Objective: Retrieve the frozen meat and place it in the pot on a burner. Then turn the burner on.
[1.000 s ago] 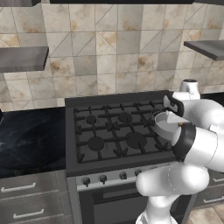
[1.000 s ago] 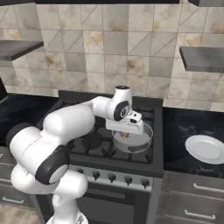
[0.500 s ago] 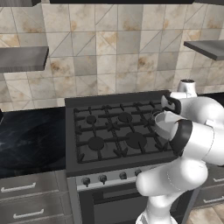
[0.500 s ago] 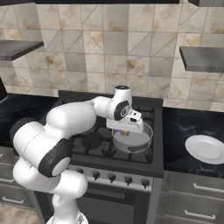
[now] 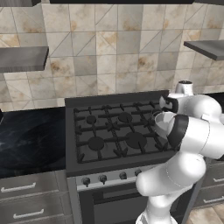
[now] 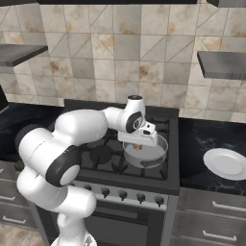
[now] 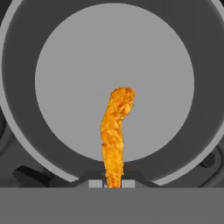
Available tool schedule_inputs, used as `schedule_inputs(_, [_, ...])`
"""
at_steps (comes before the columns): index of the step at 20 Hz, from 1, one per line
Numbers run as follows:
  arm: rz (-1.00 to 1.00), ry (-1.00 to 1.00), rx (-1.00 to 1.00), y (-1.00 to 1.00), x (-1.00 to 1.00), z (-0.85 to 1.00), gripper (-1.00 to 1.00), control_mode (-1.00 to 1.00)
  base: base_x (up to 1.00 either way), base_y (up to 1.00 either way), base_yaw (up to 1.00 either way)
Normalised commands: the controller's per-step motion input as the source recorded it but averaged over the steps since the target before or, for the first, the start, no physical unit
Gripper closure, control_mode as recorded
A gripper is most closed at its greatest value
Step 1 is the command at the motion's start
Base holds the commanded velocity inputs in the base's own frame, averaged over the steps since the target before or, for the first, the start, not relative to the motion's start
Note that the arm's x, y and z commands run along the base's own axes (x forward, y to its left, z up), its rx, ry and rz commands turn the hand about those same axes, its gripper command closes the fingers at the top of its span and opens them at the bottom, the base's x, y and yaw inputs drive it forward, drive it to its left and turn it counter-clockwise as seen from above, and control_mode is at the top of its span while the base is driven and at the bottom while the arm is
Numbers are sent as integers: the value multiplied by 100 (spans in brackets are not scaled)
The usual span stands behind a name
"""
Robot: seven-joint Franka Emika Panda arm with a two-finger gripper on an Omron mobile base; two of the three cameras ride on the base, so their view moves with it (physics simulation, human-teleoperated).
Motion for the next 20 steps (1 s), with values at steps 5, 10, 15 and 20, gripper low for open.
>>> schedule_inputs(5, [0, 0, 0, -1, 0, -27, 100, -100, 0, 0, 0])
schedule_inputs(10, [0, 0, 0, -12, 3, -2, 100, -100, 0, 0, 0])
schedule_inputs(15, [0, 0, 0, -7, 3, 0, 100, -100, 0, 0, 0])
schedule_inputs(20, [0, 0, 0, 0, 10, -7, 100, -100, 0, 0, 0])
